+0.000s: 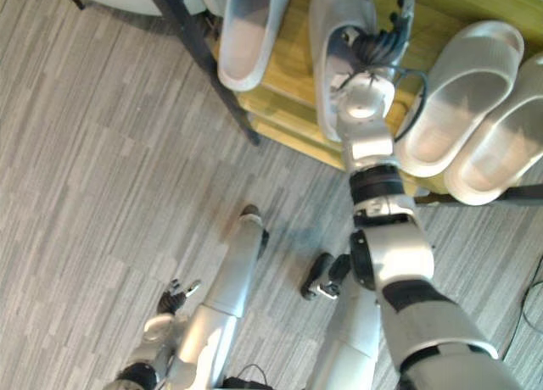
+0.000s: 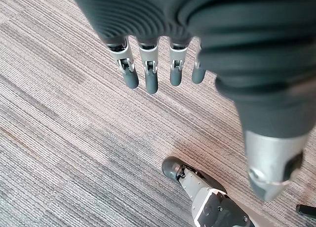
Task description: Organize the slippers on the shoe rack
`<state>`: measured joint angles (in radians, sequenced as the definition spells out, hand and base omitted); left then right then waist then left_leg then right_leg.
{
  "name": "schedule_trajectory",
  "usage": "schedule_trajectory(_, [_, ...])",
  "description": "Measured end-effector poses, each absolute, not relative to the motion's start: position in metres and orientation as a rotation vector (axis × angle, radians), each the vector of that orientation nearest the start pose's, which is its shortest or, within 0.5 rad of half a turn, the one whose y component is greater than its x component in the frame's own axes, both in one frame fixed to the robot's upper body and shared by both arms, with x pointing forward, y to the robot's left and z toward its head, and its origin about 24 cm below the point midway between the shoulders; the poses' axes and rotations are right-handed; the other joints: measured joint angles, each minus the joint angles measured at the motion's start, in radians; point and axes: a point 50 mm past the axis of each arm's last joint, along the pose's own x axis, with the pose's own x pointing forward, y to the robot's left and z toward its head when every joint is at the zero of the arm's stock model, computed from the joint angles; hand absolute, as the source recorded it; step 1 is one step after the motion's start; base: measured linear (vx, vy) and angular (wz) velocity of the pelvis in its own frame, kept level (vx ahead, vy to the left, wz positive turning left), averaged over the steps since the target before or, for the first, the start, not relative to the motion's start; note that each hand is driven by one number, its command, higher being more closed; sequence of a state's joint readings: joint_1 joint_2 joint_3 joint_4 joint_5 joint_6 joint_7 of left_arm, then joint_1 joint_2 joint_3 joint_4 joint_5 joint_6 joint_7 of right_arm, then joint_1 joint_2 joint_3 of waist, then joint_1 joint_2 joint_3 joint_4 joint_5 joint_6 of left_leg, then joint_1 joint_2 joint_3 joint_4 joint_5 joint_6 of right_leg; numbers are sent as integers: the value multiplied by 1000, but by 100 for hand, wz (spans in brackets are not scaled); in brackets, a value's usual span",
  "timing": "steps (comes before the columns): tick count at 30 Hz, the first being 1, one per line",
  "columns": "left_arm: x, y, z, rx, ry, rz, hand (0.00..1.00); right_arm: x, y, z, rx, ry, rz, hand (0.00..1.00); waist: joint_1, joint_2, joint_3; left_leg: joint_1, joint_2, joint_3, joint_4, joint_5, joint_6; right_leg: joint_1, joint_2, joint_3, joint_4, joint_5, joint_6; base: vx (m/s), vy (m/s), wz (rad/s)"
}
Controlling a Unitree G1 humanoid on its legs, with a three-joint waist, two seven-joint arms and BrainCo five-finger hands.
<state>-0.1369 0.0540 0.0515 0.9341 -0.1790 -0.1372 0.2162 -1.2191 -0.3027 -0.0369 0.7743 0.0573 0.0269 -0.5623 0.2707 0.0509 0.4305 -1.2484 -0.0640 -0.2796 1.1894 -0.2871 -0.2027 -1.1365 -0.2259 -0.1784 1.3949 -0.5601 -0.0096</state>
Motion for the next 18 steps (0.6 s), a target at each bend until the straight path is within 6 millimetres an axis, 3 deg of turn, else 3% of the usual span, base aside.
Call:
schedule_trajectory(10, [209,183,-109,-52,664,328,0,403,-168,286,-39,-468,-488,0,-3,0,0,12,11,10,-2,0,0,5,9,11,-4,3,2,-19,44,-4])
schedule_trajectory(18, [210,184,-108,-56,660,329,0,388,-159,273,-31,-537,-460,0,-15,-7,4,38,24,20,-23,0,0,27,21,18,-33,13,8,-11,40,-5])
